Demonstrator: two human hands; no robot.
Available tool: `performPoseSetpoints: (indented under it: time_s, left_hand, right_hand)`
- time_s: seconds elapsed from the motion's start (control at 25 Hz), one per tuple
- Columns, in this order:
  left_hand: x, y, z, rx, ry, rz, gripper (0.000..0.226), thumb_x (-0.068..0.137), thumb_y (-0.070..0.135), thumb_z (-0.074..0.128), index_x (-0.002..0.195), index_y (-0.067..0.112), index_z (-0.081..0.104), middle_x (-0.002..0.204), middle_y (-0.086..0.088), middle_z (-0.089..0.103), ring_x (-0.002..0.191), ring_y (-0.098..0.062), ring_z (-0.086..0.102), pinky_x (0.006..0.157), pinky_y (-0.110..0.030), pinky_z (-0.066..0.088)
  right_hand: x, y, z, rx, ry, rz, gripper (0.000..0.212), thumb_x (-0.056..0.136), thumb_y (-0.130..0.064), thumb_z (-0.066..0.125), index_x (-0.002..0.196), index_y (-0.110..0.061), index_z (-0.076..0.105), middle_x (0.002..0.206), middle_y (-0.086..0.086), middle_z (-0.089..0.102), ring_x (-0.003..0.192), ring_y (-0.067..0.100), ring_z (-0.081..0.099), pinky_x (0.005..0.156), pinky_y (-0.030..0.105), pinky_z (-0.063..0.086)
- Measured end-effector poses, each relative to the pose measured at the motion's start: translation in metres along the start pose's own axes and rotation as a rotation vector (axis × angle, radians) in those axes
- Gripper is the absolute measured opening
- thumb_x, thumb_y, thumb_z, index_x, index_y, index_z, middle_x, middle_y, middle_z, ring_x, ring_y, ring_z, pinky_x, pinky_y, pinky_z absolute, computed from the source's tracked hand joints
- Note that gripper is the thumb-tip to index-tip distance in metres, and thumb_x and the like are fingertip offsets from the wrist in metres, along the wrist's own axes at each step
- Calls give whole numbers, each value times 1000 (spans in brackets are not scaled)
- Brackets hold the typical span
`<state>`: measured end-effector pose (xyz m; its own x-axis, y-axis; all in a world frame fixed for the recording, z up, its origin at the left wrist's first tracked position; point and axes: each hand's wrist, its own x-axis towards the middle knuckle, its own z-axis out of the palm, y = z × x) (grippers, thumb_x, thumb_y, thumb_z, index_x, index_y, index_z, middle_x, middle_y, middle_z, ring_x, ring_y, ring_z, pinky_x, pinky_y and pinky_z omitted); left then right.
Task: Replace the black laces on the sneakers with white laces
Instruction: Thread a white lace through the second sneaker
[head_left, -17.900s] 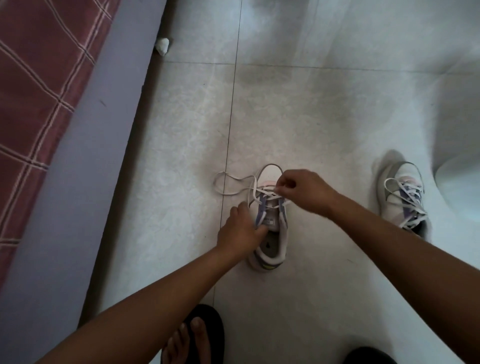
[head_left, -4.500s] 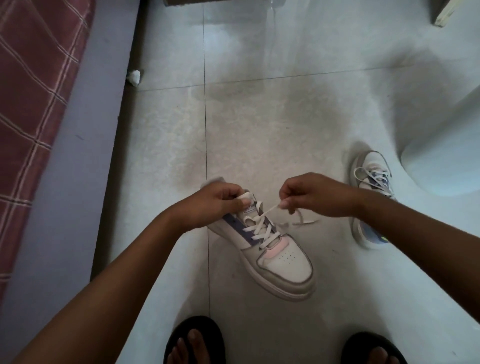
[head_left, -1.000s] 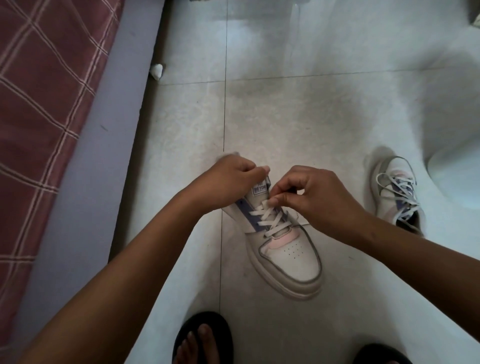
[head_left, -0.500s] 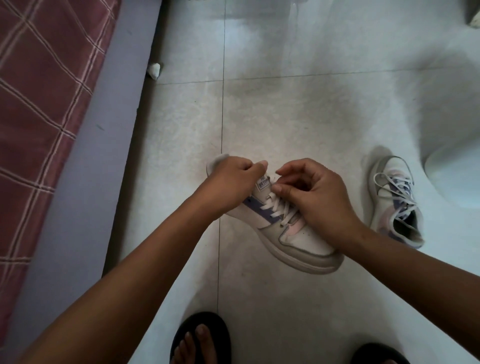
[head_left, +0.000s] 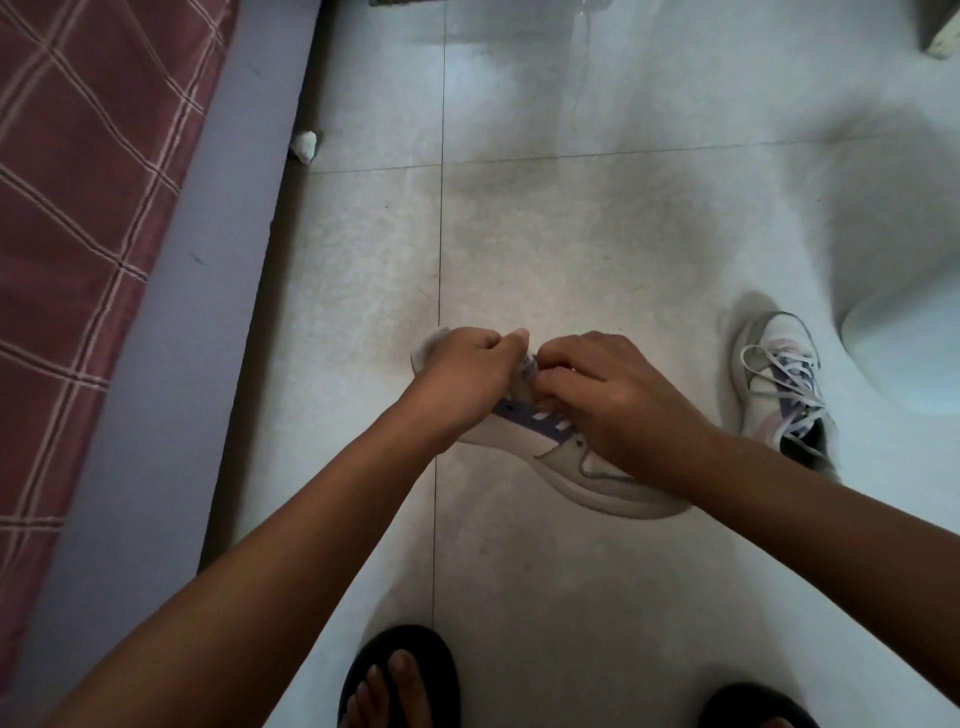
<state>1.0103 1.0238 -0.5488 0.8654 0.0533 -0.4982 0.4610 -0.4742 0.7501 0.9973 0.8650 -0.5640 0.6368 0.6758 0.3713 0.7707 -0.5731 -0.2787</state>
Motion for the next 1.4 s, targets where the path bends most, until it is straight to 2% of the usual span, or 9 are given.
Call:
performPoseSetpoints:
  time_s: [0.24,0.4,0.52,0.6,0.72,0.8,1.12,1.24,1.4]
  left_hand:
    - [12,-17,3,-301,101,-144,34,93,36,51,70,17,67,66,1,68,58,-10,64,52,-18,48]
    - [33,-33,-14,-781,240,-328,25,92,29,56,79,12,69,69,-1,71,67,-14,68,68,-23,52]
    - [40,-41,-18,-957,245,-309,22,92,26,56,91,9,70,84,-4,74,72,-15,71,71,-24,54]
    - [35,-44,-8,-992,219,-258,21,92,22,56,100,9,70,93,-5,74,81,-16,71,71,-24,55]
    - [16,-52,9,-980,156,-192,21,92,23,56,105,13,69,101,-5,73,93,-19,70,75,-27,53]
    - [3,-55,21,-967,97,-176,21,92,24,56,106,17,68,103,-4,72,97,-20,68,82,-32,52]
    - [-14,-68,44,-1179,153,-181,25,91,12,57,113,7,66,110,-10,69,104,-21,66,95,-35,50]
    - [-22,-80,67,-1226,124,-381,27,93,14,55,117,6,62,114,-11,67,104,-22,65,93,-33,51]
    - [-32,-98,85,-1055,16,-651,23,94,4,49,113,-2,60,101,-17,68,87,-23,66,71,-29,56]
  right_hand:
    - [-25,-32,2,248,-12,11,12,85,-3,53,84,-9,63,73,6,57,71,17,44,67,26,32]
    - [-79,-69,20,466,-820,131,19,91,-21,47,107,-21,56,87,-5,55,87,19,52,67,25,37]
    - [-93,-48,32,428,-972,171,28,95,-28,49,121,-20,54,115,4,56,104,19,51,85,25,36]
    - [-82,-37,34,499,-865,338,26,94,-28,53,117,-14,56,114,7,58,101,20,54,84,21,37]
    - [-31,-17,39,632,-146,744,10,91,-26,60,100,-24,59,96,-6,62,81,2,55,71,8,38]
    - [8,-4,38,719,60,912,9,87,-31,64,88,-28,55,86,-12,60,77,-2,54,66,10,40]
    - [4,10,66,809,45,1065,22,81,-29,72,81,-15,54,75,-5,57,64,4,49,58,13,40]
    - [-9,16,81,759,-202,1018,29,85,-23,69,64,-16,50,62,-5,47,57,6,41,50,11,33]
    - [-35,20,104,746,-529,1064,21,91,-23,60,76,-10,56,76,5,53,74,15,46,65,25,37]
